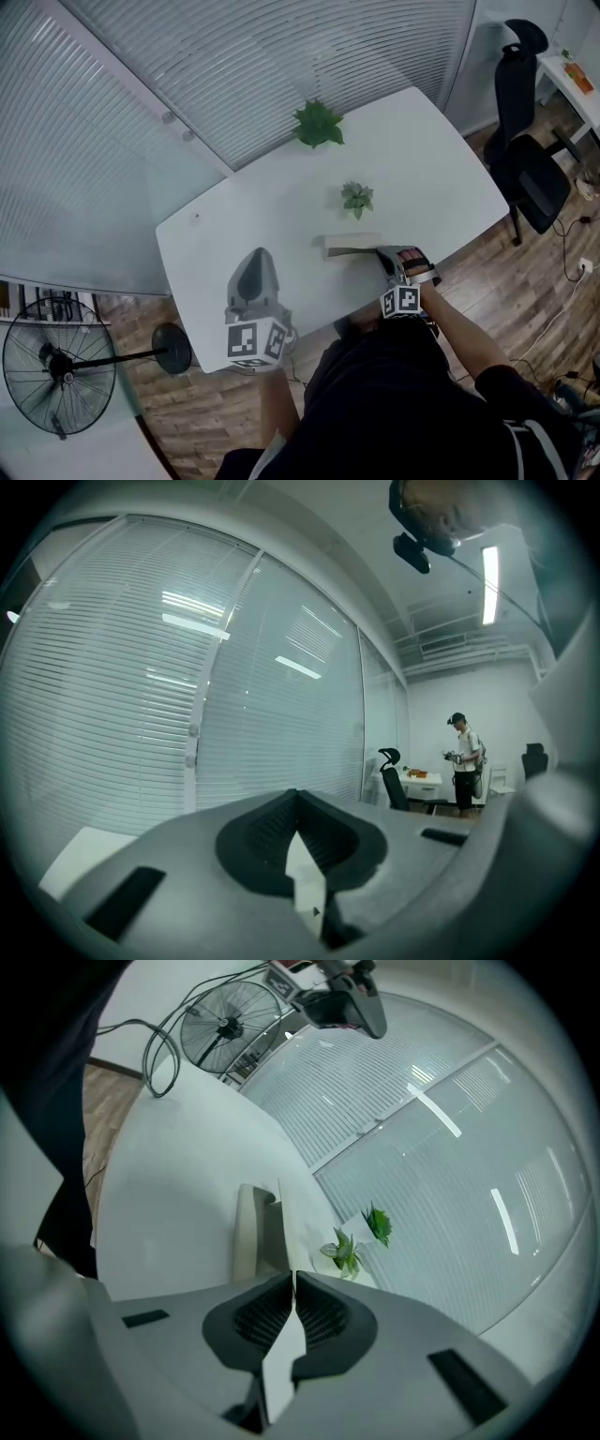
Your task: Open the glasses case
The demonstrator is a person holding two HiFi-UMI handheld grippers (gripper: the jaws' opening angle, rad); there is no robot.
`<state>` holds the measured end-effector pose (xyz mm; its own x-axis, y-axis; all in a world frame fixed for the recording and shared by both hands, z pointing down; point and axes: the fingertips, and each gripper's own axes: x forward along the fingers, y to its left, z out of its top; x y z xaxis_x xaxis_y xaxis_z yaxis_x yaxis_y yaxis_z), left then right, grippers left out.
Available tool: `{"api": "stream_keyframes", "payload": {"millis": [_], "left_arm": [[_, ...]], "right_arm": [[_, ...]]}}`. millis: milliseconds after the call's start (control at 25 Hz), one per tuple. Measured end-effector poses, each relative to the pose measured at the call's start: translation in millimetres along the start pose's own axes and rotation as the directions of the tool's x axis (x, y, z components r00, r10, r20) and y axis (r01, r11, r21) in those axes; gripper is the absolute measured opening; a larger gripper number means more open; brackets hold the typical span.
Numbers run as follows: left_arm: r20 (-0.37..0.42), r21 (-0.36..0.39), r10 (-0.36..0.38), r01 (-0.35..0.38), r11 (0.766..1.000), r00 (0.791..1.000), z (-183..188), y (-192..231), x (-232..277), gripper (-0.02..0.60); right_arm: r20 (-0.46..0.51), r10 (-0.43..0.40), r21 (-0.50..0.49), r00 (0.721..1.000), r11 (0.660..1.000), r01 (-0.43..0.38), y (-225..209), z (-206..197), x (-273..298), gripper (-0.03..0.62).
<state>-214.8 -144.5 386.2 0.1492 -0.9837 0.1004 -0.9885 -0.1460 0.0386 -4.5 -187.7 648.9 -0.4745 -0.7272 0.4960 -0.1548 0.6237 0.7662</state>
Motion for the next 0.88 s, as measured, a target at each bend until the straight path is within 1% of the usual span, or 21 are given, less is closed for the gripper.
{"api": "stream_keyframes", "payload": {"millis": [200,400,680,760,800,880], "left_arm": [[-0.008,0.002,0.007,-0.007,1.0,1.0,-1.2,-1.2,-3.8,-0.002],[-0.018,0.014,0.014,-0.014,1.0,1.0,-2.1,-2.0,-9.1,-0.002],[-0.023,0.017,0.062,-0.062,0.998,0.998,-0.8,9.6,-20.1,-0.002],[-0.023,0.012,0.072,-0.072,0.997,0.997,-2.3,12.6,-21.1,-0.002],[-0.024,0.009,0.078,-0.078,0.997,0.997,-3.9,14.4,-22.0,-0.002],[-0.028,0.002,0.088,-0.088,0.996,0.996,-7.7,17.8,-22.7,-0.002]], "right_arm": [[-0.041,-0.014,0.099,0.999,0.995,0.018,-25.9,-13.0,17.1,0.026],[-0.07,-0.004,0.15,0.998,0.989,0.015,-39.3,-27.3,42.9,0.026],[-0.062,0.01,0.205,0.998,0.979,0.003,-49.0,-27.0,59.2,0.026],[-0.029,-0.025,0.28,0.999,0.96,0.032,-63.2,-18.0,48.1,0.02],[0.001,-0.059,0.342,0.998,0.938,0.055,-76.0,-8.3,36.2,0.016],[0.074,-0.137,0.479,0.988,0.874,0.085,-107.6,17.5,3.9,0.015]]}}
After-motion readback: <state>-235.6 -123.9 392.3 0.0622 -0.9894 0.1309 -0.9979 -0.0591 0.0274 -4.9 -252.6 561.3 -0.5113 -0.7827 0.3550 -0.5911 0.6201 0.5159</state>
